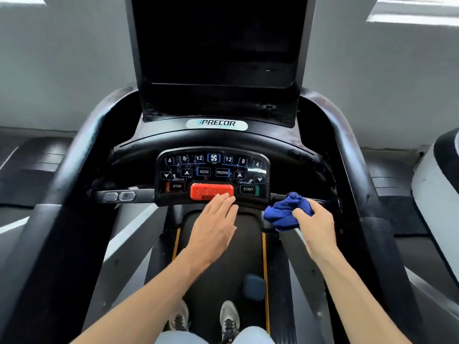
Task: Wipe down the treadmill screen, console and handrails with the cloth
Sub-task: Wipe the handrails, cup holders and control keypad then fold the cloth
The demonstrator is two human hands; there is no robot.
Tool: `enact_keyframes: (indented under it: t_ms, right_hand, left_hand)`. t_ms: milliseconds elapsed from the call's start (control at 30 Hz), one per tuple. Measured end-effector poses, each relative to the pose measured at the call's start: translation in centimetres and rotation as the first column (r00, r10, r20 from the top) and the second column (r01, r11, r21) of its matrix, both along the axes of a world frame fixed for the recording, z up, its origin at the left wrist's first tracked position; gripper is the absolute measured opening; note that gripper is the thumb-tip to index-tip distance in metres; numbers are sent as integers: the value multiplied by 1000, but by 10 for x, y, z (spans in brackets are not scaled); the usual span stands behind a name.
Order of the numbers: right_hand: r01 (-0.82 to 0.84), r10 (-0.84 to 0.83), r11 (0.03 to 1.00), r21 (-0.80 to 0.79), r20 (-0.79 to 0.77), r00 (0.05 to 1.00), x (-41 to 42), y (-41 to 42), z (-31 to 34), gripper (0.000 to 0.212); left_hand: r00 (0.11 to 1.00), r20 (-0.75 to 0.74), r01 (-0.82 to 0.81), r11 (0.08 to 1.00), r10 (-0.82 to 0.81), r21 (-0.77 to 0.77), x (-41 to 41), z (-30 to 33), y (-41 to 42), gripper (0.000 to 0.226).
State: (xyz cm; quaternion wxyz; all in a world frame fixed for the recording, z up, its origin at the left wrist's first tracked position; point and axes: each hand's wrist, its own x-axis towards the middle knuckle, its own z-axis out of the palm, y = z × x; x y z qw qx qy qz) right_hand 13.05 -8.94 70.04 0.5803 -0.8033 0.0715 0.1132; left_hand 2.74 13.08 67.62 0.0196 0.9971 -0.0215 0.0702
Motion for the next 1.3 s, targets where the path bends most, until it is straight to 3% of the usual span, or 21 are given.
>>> enact_keyframes:
  t_ms: [167,233,367,500,567,733,833,933,1100,1167,1300]
  right_hand:
    - [10,17,994,-108,245,969,-8,47,-1,47]
    - [-71,139,976,-207,333,933,-10,67,-21,59]
    - [-151,391,834,-531,375,840,-34,82,-71,77]
    - [-114,447,782,-613,424,788,-5,91,-63,79]
    - [-90,423,786,-612,425,800,12,99,-57,79]
    - [-142,483,754,-641,396,781,-35,80,-74,87]
    - [-151,525,729,-667,404,749,2,88,-67,80]
    - [-89,465,740,-667,411,784,23,104,-55,76]
    - [-162,541,695,-701,361,760,-36,86,-72,83]
    - [-178,586,667,-723,363,724,-11,94,-65,76]
    - [-79,511,695,-715,413,754,32,118,-37,64]
  left_hand:
    - [997,-47,-56,996,59,74,15,29,14,93]
    - [995,-88,-36,989,48,142,33,38,15,106]
    - [979,-181,-45,970,90,237,76,52,22,129]
    - [969,-231,-13,954,86,301,103,48,29,142]
    - [967,-245,6,953,72,304,108,43,27,144]
    - [975,-214,-5,963,64,268,109,34,27,146]
    - [979,-194,-6,966,57,258,109,28,26,145]
    - [983,-173,-21,970,64,241,109,25,25,142]
    - [977,-207,2,973,47,230,109,30,30,141]
    - [975,-218,3,977,44,213,111,31,29,138]
    - [978,-204,-8,984,44,176,109,34,33,135]
